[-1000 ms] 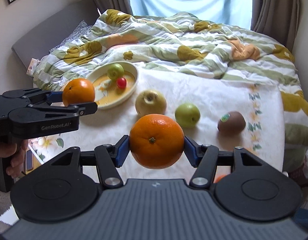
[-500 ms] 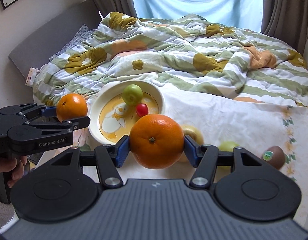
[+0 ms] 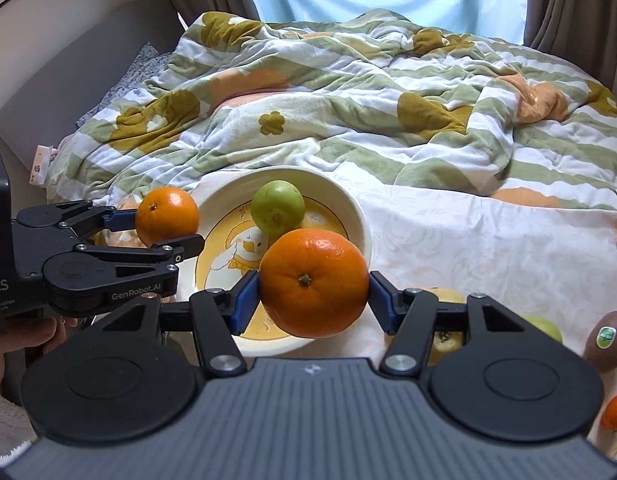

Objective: Organize fruits
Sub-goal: 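Carry both oranges to the duck bowl while the left tool releases its orange inside, then lower the orange into the duck bowl and open the right tool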

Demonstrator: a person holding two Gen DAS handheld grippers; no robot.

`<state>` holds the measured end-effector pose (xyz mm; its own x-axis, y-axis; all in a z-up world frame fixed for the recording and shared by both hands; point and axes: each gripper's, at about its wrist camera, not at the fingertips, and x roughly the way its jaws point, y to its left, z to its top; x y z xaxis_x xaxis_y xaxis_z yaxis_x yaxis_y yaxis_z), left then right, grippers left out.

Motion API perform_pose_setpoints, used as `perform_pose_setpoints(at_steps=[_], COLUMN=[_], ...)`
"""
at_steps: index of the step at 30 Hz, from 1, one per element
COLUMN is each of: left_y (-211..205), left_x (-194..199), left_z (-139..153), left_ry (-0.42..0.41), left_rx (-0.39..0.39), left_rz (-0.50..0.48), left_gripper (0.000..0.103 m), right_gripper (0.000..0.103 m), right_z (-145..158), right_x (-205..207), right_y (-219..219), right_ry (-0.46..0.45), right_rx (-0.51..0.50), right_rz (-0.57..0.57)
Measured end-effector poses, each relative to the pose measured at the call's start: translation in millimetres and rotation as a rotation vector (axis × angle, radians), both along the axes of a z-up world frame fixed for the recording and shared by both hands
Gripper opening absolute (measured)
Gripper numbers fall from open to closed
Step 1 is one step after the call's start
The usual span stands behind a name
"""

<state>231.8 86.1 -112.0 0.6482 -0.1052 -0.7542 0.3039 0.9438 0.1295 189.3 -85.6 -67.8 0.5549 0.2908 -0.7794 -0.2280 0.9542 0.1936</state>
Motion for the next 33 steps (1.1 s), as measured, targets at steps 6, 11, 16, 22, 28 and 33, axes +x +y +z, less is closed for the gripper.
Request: perform_pose_setpoints(at_steps=[6,11,16,22,28,33], left_y=[-8,-13,-17,-19,-16,-11], left_x=[16,19,21,12,-2,-21], left_z=[-16,-26,-31,-18,-12,-7], left_ry=[0.004,0.010,0.016,-0.075,-0.034,0.006], left_rx=[0.044,0.076,0.074,0.094,0.087,0.046], left_rz=[-0.084,-0.128,-0.145,-0.150,-0.105,-0.067], left_gripper=[0.064,0.064,0.067,0.103,0.103,0.103], right_gripper=[0.073,0.073,0.073,0.074,0.074,0.074], right_z=[-8,-11,-13,-12,-9,-7], right_x=[11,14,14,14,13,15], right_y=[3,0,-4,-8,-10,-7], right_ry=[0.014,0.025,0.028,0.032,0.025,0.028], right_rx=[-0.007,-0.008,-0.003,0.007,0.004,0.000], right_rz=[-0.050,-0.093,-0.120,-0.136,-0.103,-0.053])
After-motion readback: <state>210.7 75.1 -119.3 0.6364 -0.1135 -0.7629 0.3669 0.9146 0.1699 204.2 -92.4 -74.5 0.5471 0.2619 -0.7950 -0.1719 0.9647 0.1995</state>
